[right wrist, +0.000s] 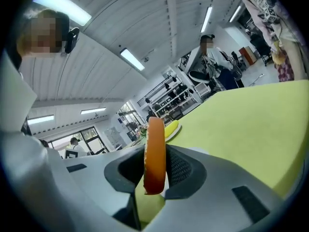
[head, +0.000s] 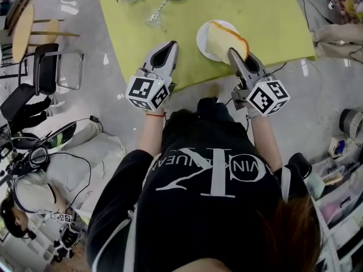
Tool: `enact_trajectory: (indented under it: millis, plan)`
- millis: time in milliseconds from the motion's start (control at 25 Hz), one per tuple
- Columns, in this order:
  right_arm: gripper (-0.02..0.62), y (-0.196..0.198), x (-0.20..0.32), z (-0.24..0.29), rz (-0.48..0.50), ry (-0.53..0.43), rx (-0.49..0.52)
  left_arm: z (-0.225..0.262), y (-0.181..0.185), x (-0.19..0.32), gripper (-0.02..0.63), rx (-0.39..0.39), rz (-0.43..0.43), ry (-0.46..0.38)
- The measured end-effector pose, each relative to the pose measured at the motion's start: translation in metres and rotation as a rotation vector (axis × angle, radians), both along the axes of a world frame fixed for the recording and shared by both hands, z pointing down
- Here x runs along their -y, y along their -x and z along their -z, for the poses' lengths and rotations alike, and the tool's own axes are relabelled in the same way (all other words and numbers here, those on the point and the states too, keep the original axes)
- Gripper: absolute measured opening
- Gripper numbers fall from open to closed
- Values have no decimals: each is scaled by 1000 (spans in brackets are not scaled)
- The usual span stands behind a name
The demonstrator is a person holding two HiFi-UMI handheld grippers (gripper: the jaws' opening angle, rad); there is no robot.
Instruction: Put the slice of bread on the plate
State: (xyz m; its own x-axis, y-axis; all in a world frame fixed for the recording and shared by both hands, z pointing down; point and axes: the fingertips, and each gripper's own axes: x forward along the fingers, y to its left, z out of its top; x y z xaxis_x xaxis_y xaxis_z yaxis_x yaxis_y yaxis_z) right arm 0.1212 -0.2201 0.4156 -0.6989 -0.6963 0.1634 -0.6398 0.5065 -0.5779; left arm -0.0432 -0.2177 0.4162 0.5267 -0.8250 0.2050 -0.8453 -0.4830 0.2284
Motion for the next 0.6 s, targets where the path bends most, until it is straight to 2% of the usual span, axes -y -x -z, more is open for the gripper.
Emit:
enact_trajectory:
  millis: [280,600]
  plan:
    - [98,7,16,-11,-20,130,149,-14,-2,-6,8,16,-3,40]
    - [98,20,30,-25,-51,257,261,-20,4,8,8,4,-25,62]
